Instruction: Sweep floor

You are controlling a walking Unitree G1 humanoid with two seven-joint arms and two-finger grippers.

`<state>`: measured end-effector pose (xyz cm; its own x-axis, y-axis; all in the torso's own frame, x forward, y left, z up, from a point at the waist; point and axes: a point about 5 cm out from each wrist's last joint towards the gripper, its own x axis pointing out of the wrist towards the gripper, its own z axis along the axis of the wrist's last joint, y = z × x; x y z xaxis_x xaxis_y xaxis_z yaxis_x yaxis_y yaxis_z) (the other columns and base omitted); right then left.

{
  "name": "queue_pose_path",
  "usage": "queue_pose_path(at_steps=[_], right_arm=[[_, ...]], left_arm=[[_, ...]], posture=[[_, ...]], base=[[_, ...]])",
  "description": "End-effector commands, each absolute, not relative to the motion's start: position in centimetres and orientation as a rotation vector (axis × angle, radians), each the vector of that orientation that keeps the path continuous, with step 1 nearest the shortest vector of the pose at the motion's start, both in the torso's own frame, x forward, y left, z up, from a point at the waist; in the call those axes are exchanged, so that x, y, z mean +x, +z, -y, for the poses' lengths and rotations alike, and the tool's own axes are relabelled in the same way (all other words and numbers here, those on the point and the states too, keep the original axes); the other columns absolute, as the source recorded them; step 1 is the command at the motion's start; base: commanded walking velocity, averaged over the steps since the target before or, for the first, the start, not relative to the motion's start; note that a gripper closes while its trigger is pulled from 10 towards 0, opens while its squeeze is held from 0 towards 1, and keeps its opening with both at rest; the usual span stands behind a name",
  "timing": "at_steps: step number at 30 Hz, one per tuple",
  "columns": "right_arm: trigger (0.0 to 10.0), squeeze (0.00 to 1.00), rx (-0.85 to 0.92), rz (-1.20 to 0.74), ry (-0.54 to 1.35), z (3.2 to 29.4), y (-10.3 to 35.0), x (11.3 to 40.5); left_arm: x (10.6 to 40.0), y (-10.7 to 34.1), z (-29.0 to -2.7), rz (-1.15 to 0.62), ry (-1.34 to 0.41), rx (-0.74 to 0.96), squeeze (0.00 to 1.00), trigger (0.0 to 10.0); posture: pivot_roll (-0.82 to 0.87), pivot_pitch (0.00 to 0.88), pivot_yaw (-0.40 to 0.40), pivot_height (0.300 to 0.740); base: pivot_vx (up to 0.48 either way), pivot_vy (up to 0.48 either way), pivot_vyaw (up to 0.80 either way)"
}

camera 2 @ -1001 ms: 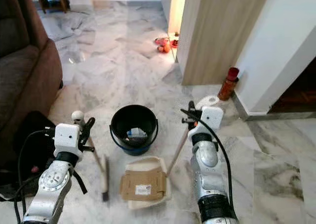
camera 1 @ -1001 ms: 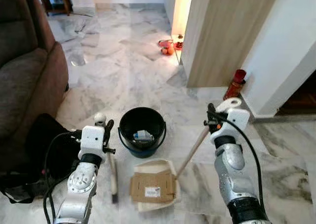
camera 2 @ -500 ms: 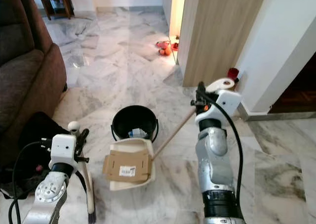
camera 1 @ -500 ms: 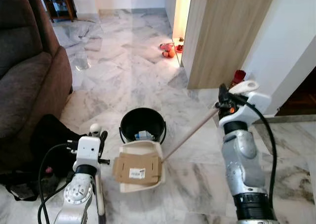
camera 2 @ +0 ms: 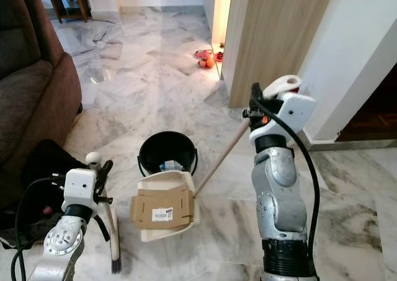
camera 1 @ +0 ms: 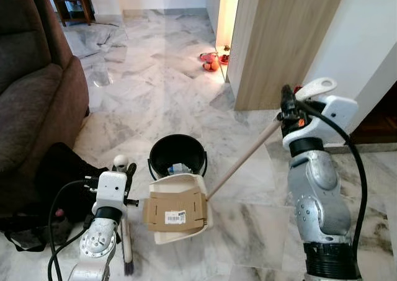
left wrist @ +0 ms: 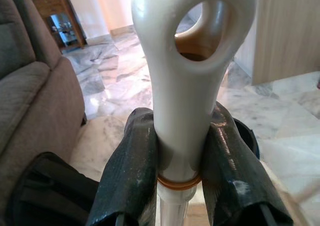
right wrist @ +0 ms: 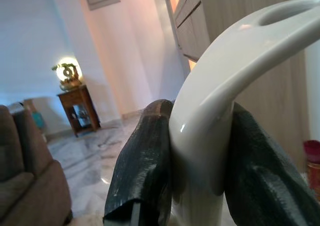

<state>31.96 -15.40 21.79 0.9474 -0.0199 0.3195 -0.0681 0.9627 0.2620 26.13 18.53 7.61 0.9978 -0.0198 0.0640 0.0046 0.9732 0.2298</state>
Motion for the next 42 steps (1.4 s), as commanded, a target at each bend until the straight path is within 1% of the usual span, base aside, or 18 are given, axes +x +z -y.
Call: queue_pose_path(at_steps=[1,5,13,19,20,26,42], right_arm=[[10.0,0.0,0.335,0.43,0.045,15.1,24.6,31.6],[10.0,0.0,0.341,0.465,0.064,14.8,25.9,31.4],[10.0,0.0,0.351,0.492,0.05,15.3,26.9,31.5],[10.0,0.0,0.353,0.48,0.049,15.3,26.8,31.6],[10.0,0.0,0.352,0.474,0.049,15.3,26.7,31.6],[10.0,0.0,0.351,0.459,0.047,15.4,26.3,31.7],[10.0,0.0,0.355,0.442,0.049,15.3,26.0,31.7]], left_arm=[[25.9,8.1,-18.5,0.106,-0.011,0.246,0.0,10.0],[25.5,7.8,-18.7,0.092,-0.009,0.253,0.0,10.0],[25.4,7.8,-19.2,0.093,0.014,0.261,0.0,10.0],[24.7,8.0,-20.5,0.107,0.108,0.246,0.0,10.0],[24.5,8.1,-21.2,0.107,0.156,0.235,0.0,10.0],[24.6,8.6,-22.3,0.127,0.252,0.201,0.0,10.0],[24.7,8.7,-22.0,0.124,0.248,0.2,0.0,10.0]], posture=[[0.15,0.051,-0.015,0.74],[0.15,0.051,-0.015,0.74],[0.15,0.043,-0.015,0.74],[0.15,0.044,-0.02,0.74],[0.15,0.047,-0.022,0.74],[0.16,0.055,-0.022,0.74],[0.15,0.073,-0.025,0.74]], base=[[0.0,0.0,0.0],[0.0,0.0,0.0],[0.0,0.0,0.0],[0.0,0.0,0.0],[0.247,0.0,0.0],[0.251,0.0,0.0],[0.293,0.0,0.0]])
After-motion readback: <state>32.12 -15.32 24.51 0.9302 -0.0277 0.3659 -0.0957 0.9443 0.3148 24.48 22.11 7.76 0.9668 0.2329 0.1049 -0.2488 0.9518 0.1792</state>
